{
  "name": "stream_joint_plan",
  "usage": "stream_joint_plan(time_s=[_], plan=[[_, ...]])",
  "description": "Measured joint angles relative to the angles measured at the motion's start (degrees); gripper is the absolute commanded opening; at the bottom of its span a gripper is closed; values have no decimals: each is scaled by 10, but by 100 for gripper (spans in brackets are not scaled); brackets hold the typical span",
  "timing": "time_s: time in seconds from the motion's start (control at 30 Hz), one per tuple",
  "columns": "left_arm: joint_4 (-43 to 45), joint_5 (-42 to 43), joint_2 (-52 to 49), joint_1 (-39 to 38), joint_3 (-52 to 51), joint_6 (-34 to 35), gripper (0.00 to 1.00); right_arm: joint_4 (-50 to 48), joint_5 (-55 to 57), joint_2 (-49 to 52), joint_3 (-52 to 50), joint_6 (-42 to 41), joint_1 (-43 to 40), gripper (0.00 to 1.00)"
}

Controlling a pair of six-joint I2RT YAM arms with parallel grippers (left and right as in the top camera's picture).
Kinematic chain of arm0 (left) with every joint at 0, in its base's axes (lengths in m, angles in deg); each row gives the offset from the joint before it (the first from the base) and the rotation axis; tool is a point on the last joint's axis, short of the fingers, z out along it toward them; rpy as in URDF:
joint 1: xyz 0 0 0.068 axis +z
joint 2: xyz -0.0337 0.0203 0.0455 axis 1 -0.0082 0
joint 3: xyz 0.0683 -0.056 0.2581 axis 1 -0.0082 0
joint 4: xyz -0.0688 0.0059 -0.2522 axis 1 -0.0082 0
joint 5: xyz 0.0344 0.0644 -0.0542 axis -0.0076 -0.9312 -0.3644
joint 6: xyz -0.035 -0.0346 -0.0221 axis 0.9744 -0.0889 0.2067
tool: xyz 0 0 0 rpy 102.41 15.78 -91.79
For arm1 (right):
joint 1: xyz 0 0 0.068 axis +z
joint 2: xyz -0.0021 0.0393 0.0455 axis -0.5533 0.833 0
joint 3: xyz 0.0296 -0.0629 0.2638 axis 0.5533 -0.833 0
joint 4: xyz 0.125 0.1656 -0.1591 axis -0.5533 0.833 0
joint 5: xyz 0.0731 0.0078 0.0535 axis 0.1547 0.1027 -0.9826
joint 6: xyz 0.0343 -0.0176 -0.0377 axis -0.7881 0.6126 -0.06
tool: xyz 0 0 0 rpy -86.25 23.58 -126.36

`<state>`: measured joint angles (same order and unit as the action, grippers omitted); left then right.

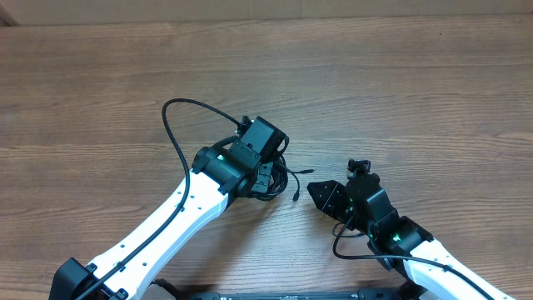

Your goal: Untangle cables

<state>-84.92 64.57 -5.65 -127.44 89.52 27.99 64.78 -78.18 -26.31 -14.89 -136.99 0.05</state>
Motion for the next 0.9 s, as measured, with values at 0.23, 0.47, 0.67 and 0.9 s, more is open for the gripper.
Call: stream_joint_plan(time_s=[0.23,0.47,0.67,0.9], plan=[[0,2,0,0,0,-49,4,12,8,0,0,1,0,33],[0,1,0,0,0,-129,4,32,2,0,0,2,0,52],[10,1,0,0,0,-174,4,39,-10,0,0,-2,0,62],[31,13,0,0,0,-182,4,44,-34,0,0,-10,0,79]])
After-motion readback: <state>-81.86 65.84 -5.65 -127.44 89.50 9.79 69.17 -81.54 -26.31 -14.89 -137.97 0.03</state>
